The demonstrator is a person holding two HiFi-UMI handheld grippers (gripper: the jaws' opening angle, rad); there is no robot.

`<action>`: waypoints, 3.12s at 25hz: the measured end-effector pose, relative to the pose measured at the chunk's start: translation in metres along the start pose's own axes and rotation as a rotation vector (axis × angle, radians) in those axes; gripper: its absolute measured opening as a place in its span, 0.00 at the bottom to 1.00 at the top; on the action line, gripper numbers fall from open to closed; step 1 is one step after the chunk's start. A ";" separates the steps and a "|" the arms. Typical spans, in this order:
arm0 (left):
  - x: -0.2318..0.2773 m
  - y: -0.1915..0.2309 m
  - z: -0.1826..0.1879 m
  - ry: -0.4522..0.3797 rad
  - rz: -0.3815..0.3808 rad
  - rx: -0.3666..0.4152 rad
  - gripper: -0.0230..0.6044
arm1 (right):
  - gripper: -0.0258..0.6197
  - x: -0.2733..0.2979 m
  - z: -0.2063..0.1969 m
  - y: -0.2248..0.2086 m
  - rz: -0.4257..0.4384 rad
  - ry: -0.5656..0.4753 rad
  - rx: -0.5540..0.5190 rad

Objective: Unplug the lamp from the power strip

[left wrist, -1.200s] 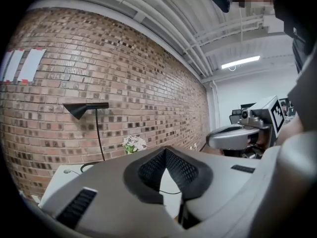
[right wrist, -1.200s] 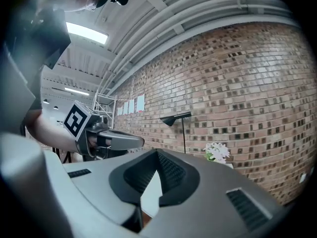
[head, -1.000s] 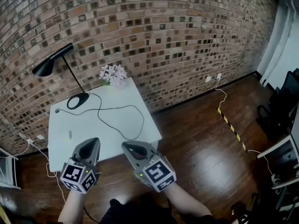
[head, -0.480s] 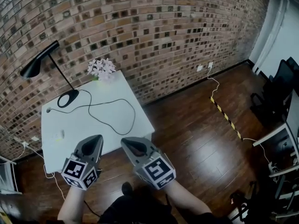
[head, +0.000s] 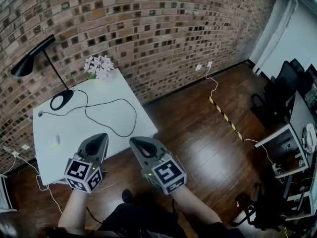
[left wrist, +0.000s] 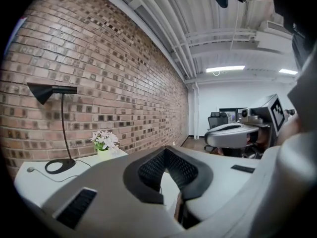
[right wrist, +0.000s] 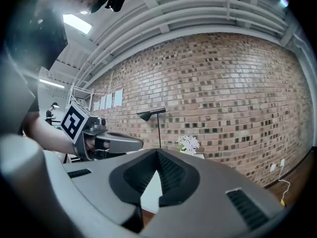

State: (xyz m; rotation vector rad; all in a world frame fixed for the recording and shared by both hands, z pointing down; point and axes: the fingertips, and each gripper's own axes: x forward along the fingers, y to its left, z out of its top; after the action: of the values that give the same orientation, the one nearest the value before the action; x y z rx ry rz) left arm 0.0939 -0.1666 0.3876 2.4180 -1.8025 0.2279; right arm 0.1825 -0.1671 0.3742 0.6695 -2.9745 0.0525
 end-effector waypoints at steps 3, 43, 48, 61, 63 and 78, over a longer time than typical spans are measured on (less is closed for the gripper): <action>0.007 0.007 -0.007 -0.003 0.021 -0.022 0.03 | 0.04 0.002 -0.006 -0.002 -0.040 0.028 0.019; 0.090 -0.065 0.003 0.048 -0.025 0.023 0.03 | 0.04 -0.083 0.009 -0.106 -0.266 -0.039 0.064; 0.108 -0.087 0.013 0.025 -0.042 0.026 0.03 | 0.04 -0.100 0.008 -0.123 -0.259 -0.043 0.068; 0.120 -0.135 0.015 0.033 -0.013 -0.014 0.04 | 0.04 -0.137 -0.002 -0.146 -0.209 -0.025 0.091; 0.119 -0.137 0.014 0.041 -0.008 -0.008 0.04 | 0.04 -0.138 -0.001 -0.148 -0.203 -0.029 0.093; 0.115 -0.117 0.009 0.057 -0.019 -0.025 0.04 | 0.04 -0.108 -0.006 -0.133 -0.168 0.011 0.080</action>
State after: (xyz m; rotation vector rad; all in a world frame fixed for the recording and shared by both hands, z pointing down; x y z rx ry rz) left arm 0.2383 -0.2430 0.4004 2.3856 -1.7469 0.2681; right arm 0.3376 -0.2409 0.3712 0.9233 -2.9063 0.1624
